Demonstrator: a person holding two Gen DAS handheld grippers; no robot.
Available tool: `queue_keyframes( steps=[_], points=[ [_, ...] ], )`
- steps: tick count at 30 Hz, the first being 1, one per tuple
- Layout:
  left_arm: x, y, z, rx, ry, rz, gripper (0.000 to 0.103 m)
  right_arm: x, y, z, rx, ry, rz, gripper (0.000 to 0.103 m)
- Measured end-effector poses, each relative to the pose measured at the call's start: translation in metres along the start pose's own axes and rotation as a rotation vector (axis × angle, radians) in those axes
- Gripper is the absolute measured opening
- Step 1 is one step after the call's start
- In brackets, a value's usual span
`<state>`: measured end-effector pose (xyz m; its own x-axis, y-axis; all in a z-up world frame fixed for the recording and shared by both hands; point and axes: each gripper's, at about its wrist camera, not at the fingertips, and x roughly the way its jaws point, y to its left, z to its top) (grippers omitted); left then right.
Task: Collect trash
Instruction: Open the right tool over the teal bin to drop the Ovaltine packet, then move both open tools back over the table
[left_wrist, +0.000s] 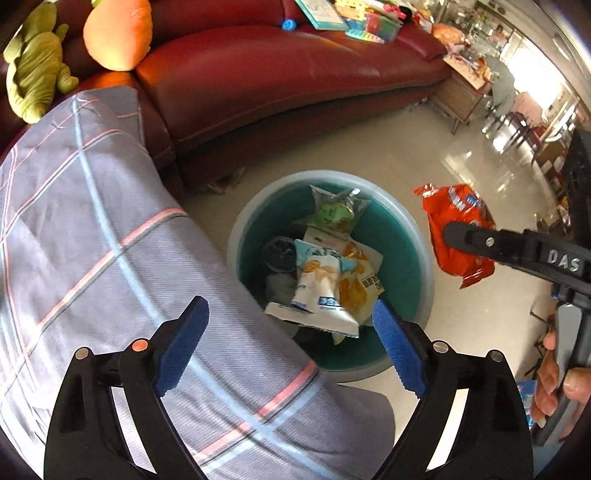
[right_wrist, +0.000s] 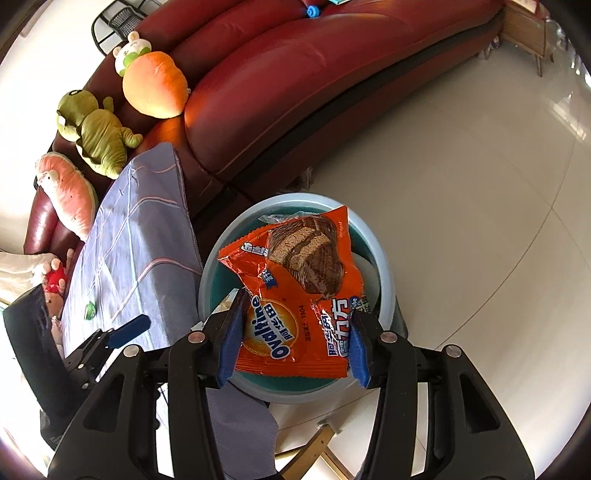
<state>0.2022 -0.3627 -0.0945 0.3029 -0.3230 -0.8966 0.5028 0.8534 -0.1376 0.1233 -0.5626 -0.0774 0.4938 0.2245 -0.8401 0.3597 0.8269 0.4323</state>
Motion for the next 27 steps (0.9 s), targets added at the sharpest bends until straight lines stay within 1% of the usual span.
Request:
queue_keyframes(
  steps=[2, 3, 4, 5, 6, 11, 14, 17, 18, 20, 27],
  points=[
    [-0.007, 0.005, 0.003, -0.017, -0.017, 0.003, 0.091, 0.004, 0.003, 0.0, -0.002, 0.006, -0.001, 0.047],
    [-0.009, 0.008, 0.003, -0.025, -0.024, 0.001, 0.092, 0.005, 0.004, 0.0, -0.005, 0.009, -0.003, 0.05],
    [-0.013, 0.012, 0.004, -0.035, -0.032, 0.0, 0.092, 0.007, 0.005, 0.0, -0.005, 0.016, 0.0, 0.055],
    [-0.015, 0.013, 0.004, -0.04, -0.036, 0.0, 0.092, 0.008, 0.006, 0.0, -0.001, 0.019, 0.003, 0.07],
    [-0.017, 0.016, 0.004, -0.046, -0.039, 0.0, 0.092, 0.008, 0.008, 0.0, -0.001, 0.018, 0.0, 0.074],
    [-0.025, 0.025, -0.003, -0.067, -0.039, -0.007, 0.093, 0.01, 0.012, -0.004, 0.009, 0.038, -0.01, 0.074],
    [-0.029, 0.028, -0.009, -0.068, -0.038, -0.01, 0.093, 0.007, 0.014, -0.006, 0.01, 0.036, -0.022, 0.077],
    [-0.035, 0.031, -0.015, -0.071, -0.043, -0.011, 0.093, 0.002, 0.017, -0.01, 0.007, 0.034, -0.029, 0.077],
    [-0.036, 0.032, -0.016, -0.073, -0.044, -0.012, 0.094, 0.001, 0.018, -0.011, 0.008, 0.033, -0.033, 0.079],
    [-0.042, 0.035, -0.02, -0.078, -0.052, -0.013, 0.094, -0.004, 0.021, -0.016, 0.006, 0.024, -0.041, 0.081],
    [-0.063, 0.049, -0.034, -0.091, -0.084, -0.007, 0.096, -0.014, 0.04, -0.03, -0.02, 0.02, -0.052, 0.082]
  ],
)
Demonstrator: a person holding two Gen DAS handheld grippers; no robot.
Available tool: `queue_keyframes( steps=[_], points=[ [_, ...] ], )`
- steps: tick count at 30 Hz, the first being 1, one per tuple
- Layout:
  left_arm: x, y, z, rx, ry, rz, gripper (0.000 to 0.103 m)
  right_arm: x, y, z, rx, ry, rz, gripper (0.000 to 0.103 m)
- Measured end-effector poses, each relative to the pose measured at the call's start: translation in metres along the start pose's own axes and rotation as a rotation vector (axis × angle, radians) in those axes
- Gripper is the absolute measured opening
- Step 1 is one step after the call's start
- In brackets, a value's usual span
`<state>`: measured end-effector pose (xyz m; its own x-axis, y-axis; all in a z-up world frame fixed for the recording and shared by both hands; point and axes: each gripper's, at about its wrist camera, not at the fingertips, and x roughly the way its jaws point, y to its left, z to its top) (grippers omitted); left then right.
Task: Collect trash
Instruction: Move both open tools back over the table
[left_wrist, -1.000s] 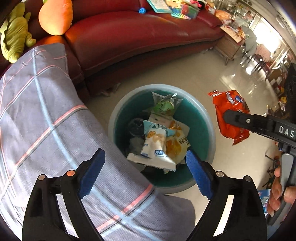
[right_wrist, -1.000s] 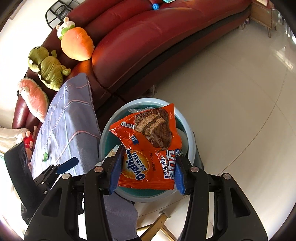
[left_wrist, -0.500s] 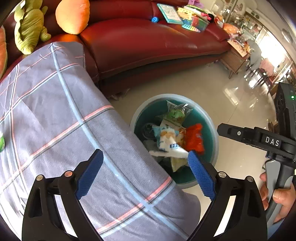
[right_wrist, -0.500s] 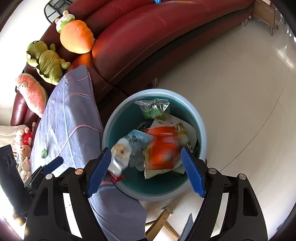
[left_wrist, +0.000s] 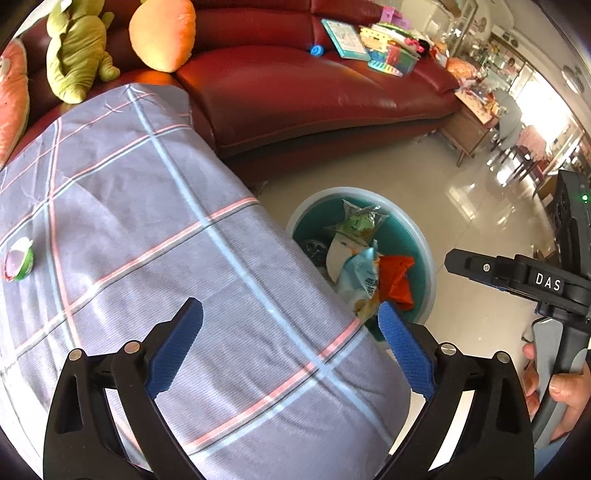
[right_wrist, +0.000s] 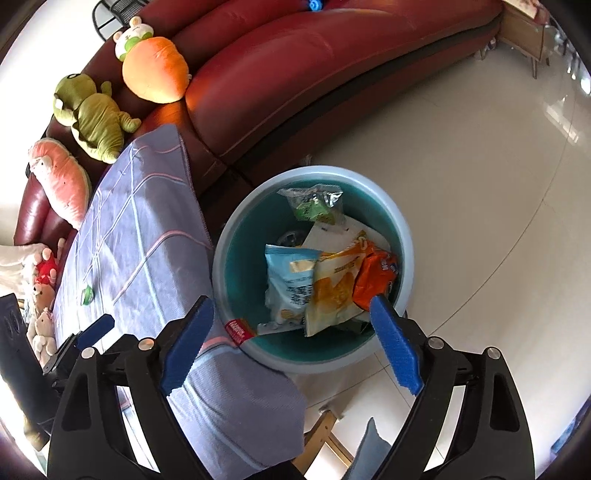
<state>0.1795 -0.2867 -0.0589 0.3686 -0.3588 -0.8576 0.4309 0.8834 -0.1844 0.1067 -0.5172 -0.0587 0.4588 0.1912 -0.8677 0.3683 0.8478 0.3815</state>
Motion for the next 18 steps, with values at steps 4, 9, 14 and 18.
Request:
queue_keyframes(
  steps=[4, 9, 14, 18],
  points=[
    [-0.013, 0.01, -0.008, -0.011, -0.018, 0.0, 0.096, -0.005, 0.015, -0.01, -0.022, -0.002, -0.002, 0.082],
    [-0.029, 0.025, -0.019, -0.031, -0.038, 0.002, 0.096, -0.008, 0.038, -0.024, -0.057, 0.007, -0.008, 0.083],
    [-0.047, 0.049, -0.041, -0.062, -0.044, 0.02, 0.097, -0.009, 0.066, -0.042, -0.106, 0.022, -0.001, 0.083],
    [-0.06, 0.072, -0.064, -0.087, -0.045, 0.043, 0.097, -0.011, 0.092, -0.057, -0.157, 0.031, 0.006, 0.083]
  ],
)
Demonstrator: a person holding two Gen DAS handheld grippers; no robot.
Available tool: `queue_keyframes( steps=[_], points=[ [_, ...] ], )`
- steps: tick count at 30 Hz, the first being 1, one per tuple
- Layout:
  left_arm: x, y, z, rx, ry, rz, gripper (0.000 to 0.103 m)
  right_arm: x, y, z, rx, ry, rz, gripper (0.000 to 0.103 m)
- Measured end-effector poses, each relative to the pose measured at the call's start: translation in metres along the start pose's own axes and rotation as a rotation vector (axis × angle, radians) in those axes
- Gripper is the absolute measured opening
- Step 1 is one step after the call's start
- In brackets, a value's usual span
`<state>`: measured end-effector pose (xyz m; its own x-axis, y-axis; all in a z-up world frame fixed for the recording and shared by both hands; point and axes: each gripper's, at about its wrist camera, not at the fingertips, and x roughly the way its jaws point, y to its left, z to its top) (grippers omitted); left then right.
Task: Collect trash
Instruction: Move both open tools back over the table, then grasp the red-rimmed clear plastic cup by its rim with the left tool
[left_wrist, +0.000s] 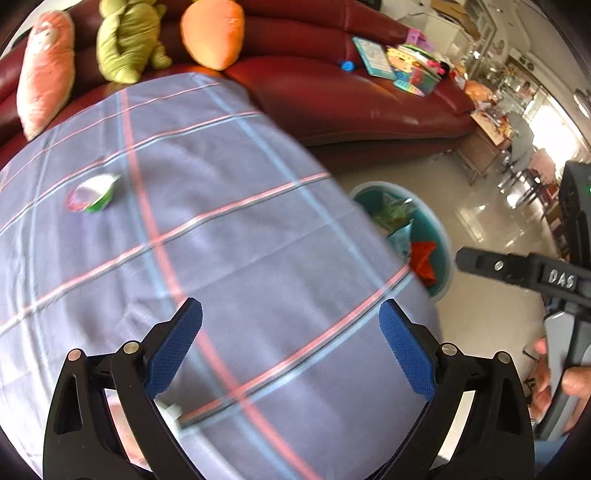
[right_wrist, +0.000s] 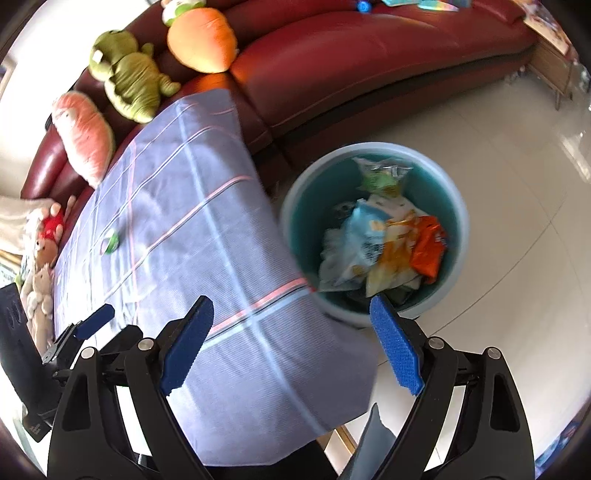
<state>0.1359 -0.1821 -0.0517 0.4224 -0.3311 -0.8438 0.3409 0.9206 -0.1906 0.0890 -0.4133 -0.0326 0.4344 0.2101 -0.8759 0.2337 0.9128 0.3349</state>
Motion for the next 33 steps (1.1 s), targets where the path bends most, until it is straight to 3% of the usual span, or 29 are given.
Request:
queue_keyframes(
  steps=[10, 16, 23, 25, 26, 27, 28, 33],
  points=[
    [-0.037, 0.083, -0.061, -0.119, -0.008, 0.098, 0.097, 0.013, 0.074, -0.032, -0.138, 0.058, 0.044, 0.083],
    [-0.048, 0.116, -0.084, -0.2, -0.014, 0.089, 0.093, 0.026, 0.11, -0.04, -0.202, 0.09, 0.064, 0.083],
    [-0.032, 0.122, -0.097, -0.219, 0.025, 0.084, 0.068, 0.038, 0.128, -0.044, -0.24, 0.117, 0.06, 0.083],
    [-0.033, 0.116, -0.098, -0.195, 0.013, 0.09, 0.055, 0.041, 0.13, -0.043, -0.24, 0.121, 0.058, 0.083],
    [-0.032, 0.114, -0.097, -0.187, 0.008, 0.095, 0.04, 0.043, 0.13, -0.043, -0.24, 0.123, 0.057, 0.083],
    [-0.031, 0.113, -0.096, -0.18, 0.008, 0.09, 0.017, 0.044, 0.131, -0.042, -0.24, 0.125, 0.056, 0.083],
    [-0.029, 0.111, -0.096, -0.171, 0.011, 0.08, 0.012, 0.046, 0.131, -0.041, -0.24, 0.128, 0.054, 0.083],
    [-0.035, 0.107, -0.082, -0.147, -0.068, 0.107, 0.005, 0.055, 0.134, -0.034, -0.249, 0.143, 0.041, 0.083]
  ],
)
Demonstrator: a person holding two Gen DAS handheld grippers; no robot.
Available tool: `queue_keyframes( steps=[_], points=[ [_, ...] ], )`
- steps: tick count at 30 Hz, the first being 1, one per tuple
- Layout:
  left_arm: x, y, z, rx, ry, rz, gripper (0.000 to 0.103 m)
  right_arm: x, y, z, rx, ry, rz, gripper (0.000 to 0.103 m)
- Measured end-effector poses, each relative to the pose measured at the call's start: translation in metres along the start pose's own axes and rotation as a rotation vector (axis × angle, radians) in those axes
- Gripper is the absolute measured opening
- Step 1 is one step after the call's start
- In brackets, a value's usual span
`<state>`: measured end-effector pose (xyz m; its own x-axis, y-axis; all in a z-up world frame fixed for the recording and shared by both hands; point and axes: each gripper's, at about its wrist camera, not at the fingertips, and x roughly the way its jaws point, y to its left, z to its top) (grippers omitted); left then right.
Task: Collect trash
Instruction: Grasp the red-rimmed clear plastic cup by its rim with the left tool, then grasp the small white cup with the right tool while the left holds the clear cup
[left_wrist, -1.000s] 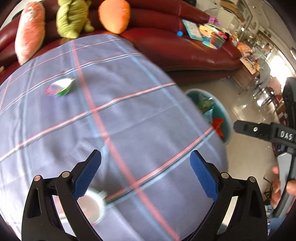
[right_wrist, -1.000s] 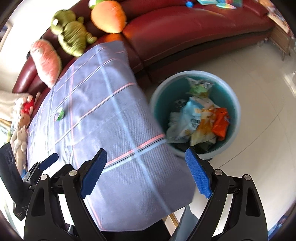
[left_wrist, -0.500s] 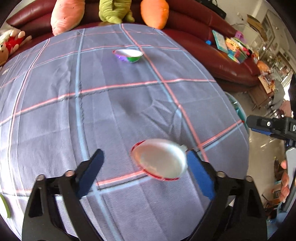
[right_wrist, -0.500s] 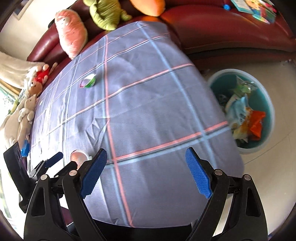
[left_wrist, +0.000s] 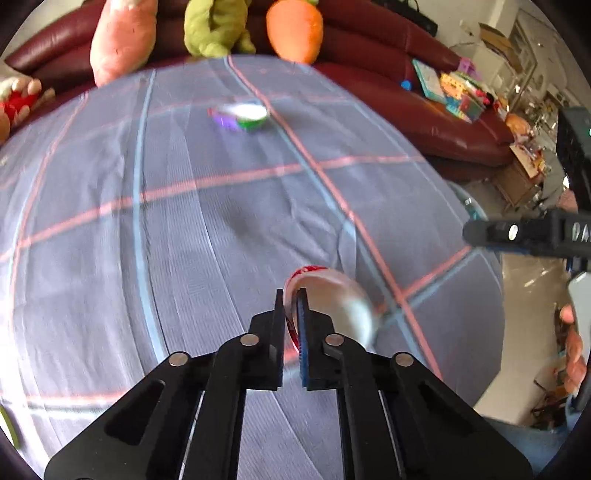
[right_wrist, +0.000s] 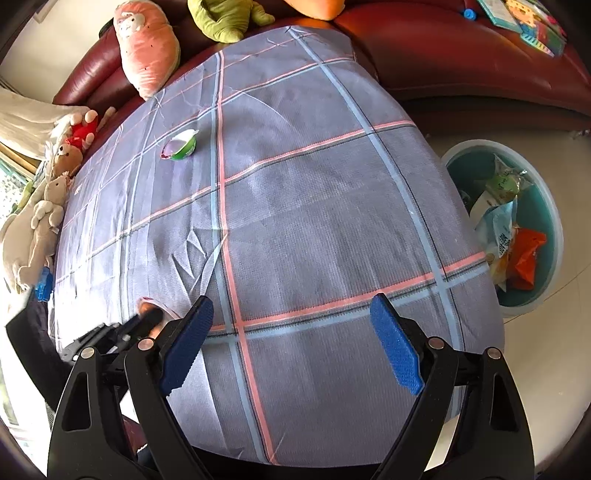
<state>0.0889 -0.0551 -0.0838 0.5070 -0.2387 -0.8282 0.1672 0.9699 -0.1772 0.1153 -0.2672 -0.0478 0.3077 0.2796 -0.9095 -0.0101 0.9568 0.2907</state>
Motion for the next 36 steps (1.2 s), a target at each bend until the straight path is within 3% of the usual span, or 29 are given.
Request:
queue_keyframes(
  steps=[7, 13, 20, 23, 28, 30, 34, 35, 36],
  points=[
    [0.004, 0.042, 0.049, -0.094, -0.039, 0.028, 0.005, 0.013, 0.019, 0.036, -0.04, 0.006, -0.001, 0.083],
    [0.004, 0.073, 0.085, -0.14, -0.062, 0.039, 0.005, 0.031, 0.051, 0.085, -0.079, 0.009, 0.081, 0.083],
    [0.008, 0.1, 0.111, -0.172, -0.075, 0.037, 0.005, 0.061, 0.087, 0.137, -0.106, -0.005, 0.119, 0.081],
    [0.009, 0.108, 0.116, -0.175, -0.078, 0.036, 0.005, 0.081, 0.099, 0.151, -0.113, 0.028, 0.148, 0.061],
    [0.017, 0.124, 0.12, -0.196, -0.07, 0.029, 0.005, 0.11, 0.112, 0.163, -0.114, 0.066, 0.16, 0.056],
    [0.019, 0.129, 0.121, -0.205, -0.067, 0.027, 0.005, 0.118, 0.117, 0.165, -0.12, 0.075, 0.163, 0.044],
    [0.023, 0.133, 0.123, -0.216, -0.062, 0.026, 0.005, 0.132, 0.126, 0.165, -0.144, 0.087, 0.143, 0.031],
    [0.024, 0.133, 0.124, -0.218, -0.061, 0.024, 0.005, 0.133, 0.127, 0.164, -0.155, 0.085, 0.133, 0.014],
    [0.024, 0.133, 0.124, -0.22, -0.06, 0.022, 0.005, 0.132, 0.129, 0.162, -0.17, 0.08, 0.124, 0.005]
  ],
)
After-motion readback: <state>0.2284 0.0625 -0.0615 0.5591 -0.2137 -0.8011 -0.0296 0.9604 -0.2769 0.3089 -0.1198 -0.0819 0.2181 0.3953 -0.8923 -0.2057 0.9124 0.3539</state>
